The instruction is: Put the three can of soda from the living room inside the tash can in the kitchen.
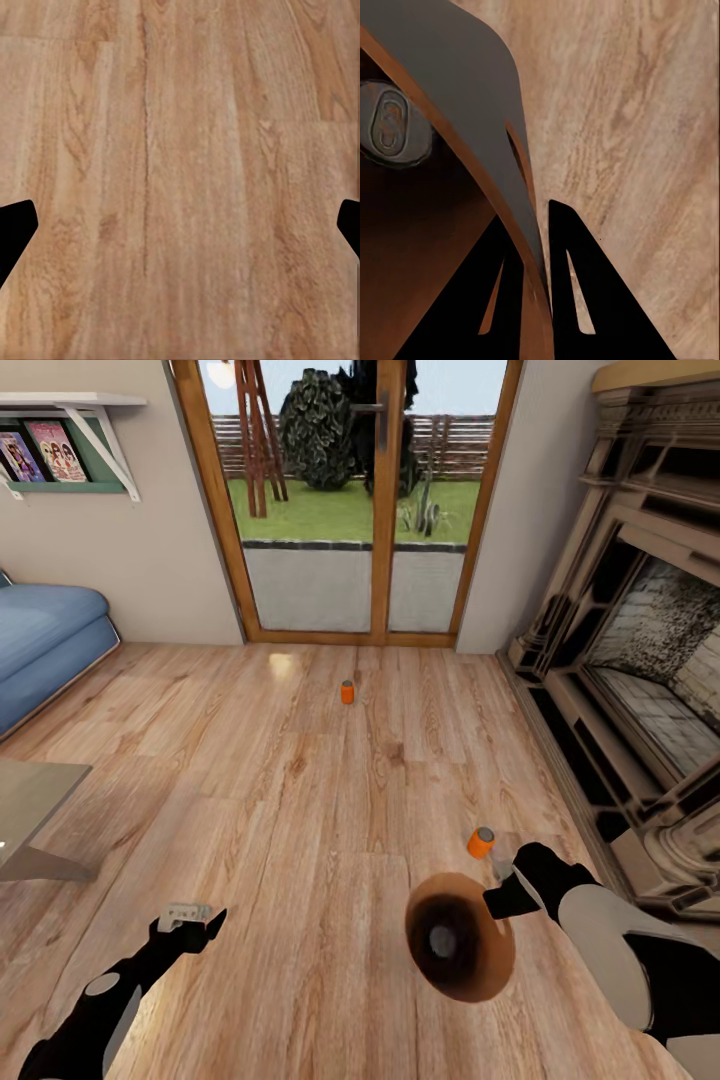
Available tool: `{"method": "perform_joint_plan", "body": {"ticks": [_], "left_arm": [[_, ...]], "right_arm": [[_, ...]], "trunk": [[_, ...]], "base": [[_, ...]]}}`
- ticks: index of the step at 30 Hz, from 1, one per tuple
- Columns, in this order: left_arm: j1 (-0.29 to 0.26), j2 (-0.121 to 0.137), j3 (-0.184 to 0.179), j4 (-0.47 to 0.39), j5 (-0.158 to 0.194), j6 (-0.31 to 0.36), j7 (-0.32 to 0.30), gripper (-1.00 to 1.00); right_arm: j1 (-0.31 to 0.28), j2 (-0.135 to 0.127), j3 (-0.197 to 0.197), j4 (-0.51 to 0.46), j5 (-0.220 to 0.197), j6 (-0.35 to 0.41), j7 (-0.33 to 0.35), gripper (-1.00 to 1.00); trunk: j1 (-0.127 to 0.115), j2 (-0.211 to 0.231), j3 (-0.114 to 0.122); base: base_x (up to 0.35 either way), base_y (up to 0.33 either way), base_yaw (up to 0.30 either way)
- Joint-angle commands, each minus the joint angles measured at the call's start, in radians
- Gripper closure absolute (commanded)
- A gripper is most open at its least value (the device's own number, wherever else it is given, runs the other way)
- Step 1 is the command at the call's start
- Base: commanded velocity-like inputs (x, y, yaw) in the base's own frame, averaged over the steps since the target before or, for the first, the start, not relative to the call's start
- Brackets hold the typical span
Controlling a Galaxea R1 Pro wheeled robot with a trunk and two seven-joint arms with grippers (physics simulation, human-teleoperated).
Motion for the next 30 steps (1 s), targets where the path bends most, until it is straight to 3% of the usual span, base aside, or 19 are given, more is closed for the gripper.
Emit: {"method": "perform_joint_plan", "body": {"ticks": [1,13,23,30], "left_arm": [[0.000,-0.001,0.000,0.001,0.000,0.000,0.000,-1.00],[0.000,-0.005,0.003,0.046,0.009,-0.001,-0.001,-1.00],[0.000,-0.004,0.003,0.065,0.011,-0.001,-0.005,-1.00],[0.000,-0.004,0.002,0.066,0.010,-0.001,-0.007,-1.00]], "right_arm": [[0.001,0.000,-0.011,-0.005,-0.024,0.004,0.006,1.00],[0.007,0.011,-0.025,-0.043,-0.024,0.004,-0.001,1.00],[0.007,0.013,-0.060,-0.046,-0.022,0.008,-0.003,1.00],[0.007,0.013,-0.066,-0.046,-0.022,0.008,-0.003,1.00]], "trunk": [[0.000,0.000,0.000],[0.000,0.000,0.001],[0.000,0.000,0.009],[0.000,0.000,0.016]], "base": [[0.000,0.000,0.000],[0.000,0.000,-0.022],[0.000,-0.007,-0.188],[0.000,-0.194,-0.214]]}}
